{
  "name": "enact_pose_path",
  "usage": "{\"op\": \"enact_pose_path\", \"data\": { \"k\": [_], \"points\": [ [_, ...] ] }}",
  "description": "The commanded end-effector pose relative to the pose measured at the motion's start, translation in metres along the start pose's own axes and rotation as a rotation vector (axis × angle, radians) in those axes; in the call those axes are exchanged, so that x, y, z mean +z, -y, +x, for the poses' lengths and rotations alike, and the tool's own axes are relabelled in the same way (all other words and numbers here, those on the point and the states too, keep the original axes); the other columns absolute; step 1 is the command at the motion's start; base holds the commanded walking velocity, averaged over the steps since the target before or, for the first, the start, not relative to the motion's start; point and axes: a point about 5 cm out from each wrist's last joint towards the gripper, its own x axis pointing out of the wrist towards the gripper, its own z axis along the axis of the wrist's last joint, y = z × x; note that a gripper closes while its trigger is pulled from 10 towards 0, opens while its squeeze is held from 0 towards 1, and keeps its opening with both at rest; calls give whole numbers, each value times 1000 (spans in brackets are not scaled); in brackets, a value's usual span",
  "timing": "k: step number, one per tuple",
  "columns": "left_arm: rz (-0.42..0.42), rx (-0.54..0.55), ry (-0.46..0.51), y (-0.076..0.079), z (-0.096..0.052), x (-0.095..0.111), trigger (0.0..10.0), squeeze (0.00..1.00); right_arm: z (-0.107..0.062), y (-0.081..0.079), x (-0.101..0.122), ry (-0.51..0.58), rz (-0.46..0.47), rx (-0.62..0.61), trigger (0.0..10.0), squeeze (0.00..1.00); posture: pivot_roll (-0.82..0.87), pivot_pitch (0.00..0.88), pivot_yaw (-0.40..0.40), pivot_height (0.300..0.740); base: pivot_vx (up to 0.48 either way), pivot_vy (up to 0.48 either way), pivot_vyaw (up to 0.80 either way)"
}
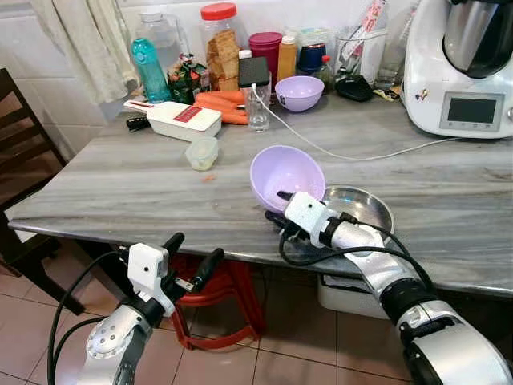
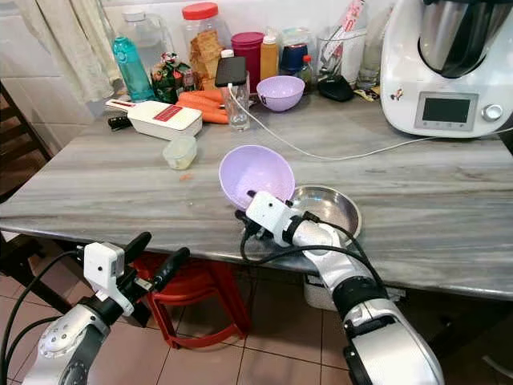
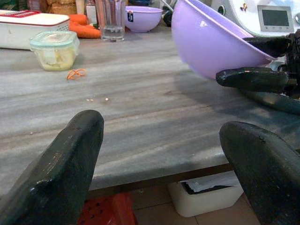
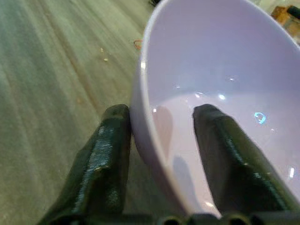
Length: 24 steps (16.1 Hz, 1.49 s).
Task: Setting the table
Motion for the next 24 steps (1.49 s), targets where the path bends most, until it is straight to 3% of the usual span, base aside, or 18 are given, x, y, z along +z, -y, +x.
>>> {"op": "enact_pose_path", "data": {
  "k": [1, 24],
  "points": [
    [17, 1, -3, -4, 1, 3, 10000, 0, 3, 5, 3, -1, -25, -12, 10000, 847, -20, 15, 119, 740, 0, 0, 0],
    [19, -3, -1, -5, 8, 4, 10000, 0, 12, 30, 8, -90, -68, -214, 10000, 820, -2, 7, 125, 740, 0, 0, 0]
  ]
}}
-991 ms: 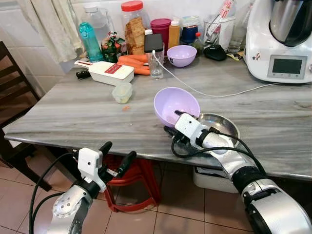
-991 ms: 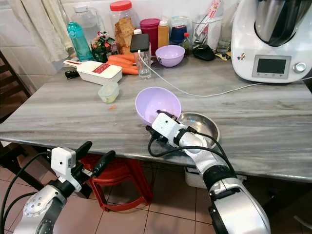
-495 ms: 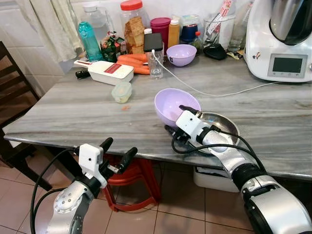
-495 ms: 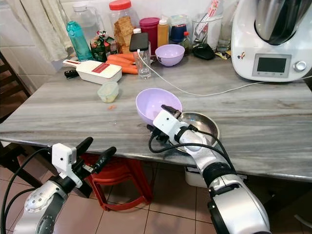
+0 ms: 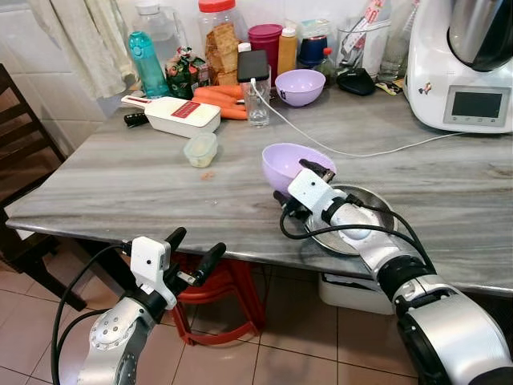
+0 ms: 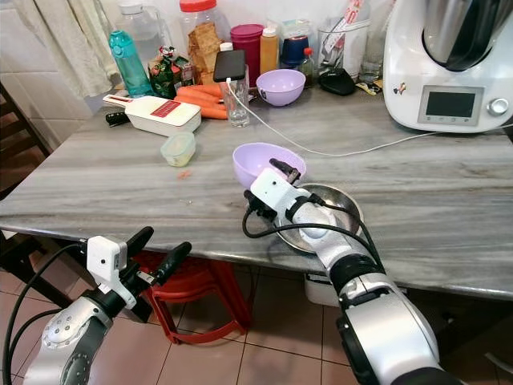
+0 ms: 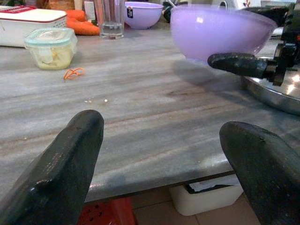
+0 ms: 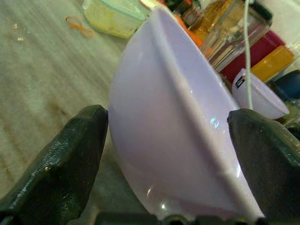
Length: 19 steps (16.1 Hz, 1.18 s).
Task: Setting the table
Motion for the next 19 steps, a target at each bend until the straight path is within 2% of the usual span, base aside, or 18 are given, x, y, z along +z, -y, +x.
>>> {"op": "enact_pose_path", "data": {
  "k": [1, 11, 14, 15, 16, 19],
  "points": [
    [15, 6, -4, -2, 0, 1, 10000, 0, 4, 2, 6, 4, -13, -3, 10000, 824, -2, 6, 124, 740, 0, 0, 0],
    [21, 15, -5, -2, 1, 1, 10000, 0, 15, 2, 22, 18, -50, -15, 10000, 824, 9, 3, 118, 740, 0, 0, 0],
    [23, 7, 0, -1, 3, 3, 10000, 0, 18, 8, 33, 73, -21, -62, 10000, 800, 14, 0, 112, 740, 0, 0, 0],
    [21, 0, 11, -1, 4, 5, 10000, 0, 17, 13, 38, 118, 13, -93, 10000, 824, 16, 0, 110, 740, 0, 0, 0],
    [16, -4, 18, 0, 4, 6, 10000, 0, 15, 18, 41, 155, 33, -124, 10000, 1000, 16, 0, 108, 740, 0, 0, 0],
    [-3, -32, 25, 3, 4, 6, 10000, 0, 1, 33, 40, 250, 95, -238, 10000, 1000, 7, 0, 109, 740, 0, 0, 0]
  ]
}}
